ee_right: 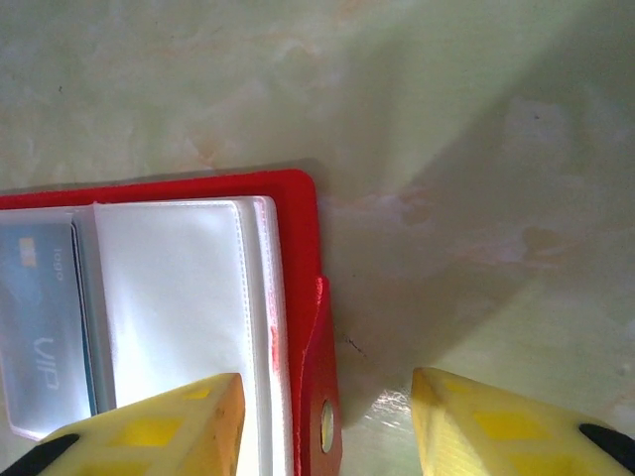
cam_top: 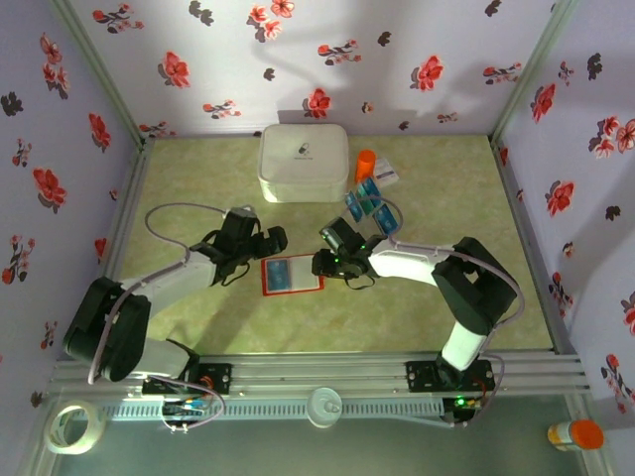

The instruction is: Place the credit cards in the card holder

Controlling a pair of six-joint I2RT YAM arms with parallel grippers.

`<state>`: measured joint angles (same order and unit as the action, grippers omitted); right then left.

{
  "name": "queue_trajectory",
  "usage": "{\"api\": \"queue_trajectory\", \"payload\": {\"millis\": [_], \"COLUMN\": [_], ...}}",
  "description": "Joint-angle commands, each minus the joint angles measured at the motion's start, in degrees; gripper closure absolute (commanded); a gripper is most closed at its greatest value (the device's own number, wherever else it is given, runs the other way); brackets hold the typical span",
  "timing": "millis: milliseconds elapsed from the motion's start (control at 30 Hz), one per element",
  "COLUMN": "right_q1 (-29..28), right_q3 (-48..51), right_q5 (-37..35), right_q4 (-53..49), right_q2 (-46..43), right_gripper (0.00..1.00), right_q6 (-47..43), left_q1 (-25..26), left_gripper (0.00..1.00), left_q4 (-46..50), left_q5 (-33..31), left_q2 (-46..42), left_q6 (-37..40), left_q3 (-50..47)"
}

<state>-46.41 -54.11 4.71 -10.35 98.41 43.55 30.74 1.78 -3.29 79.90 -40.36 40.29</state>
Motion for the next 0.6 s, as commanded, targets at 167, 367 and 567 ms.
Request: {"api": "queue_trajectory", "payload": {"millis": [167,367,567], "right_q1": [0.1,0.1,0.2], "right_q3": [0.2,0.8,1.6], "right_q5": [0.2,0.3,0.4], "right_q4": [1.3,1.9,2.3], "right_q2": [0.9,0.9,0.7], "right_gripper": [0.55,0.58,0.67], "right_q6": [0.7,1.1,1.3], "left_q1": [-0.9,-1.0,-1.0], "left_gripper": [0.00,0.00,0.00], "left_q4": [-2.8,-3.4,-3.9], "left_q5": [4.5,6.7,8.9], "left_q2": [2.5,4.5,6.8], "left_q6": [0.8,0.1,-0.2], "left_q3": [-0.2,0.2,0.3]}}
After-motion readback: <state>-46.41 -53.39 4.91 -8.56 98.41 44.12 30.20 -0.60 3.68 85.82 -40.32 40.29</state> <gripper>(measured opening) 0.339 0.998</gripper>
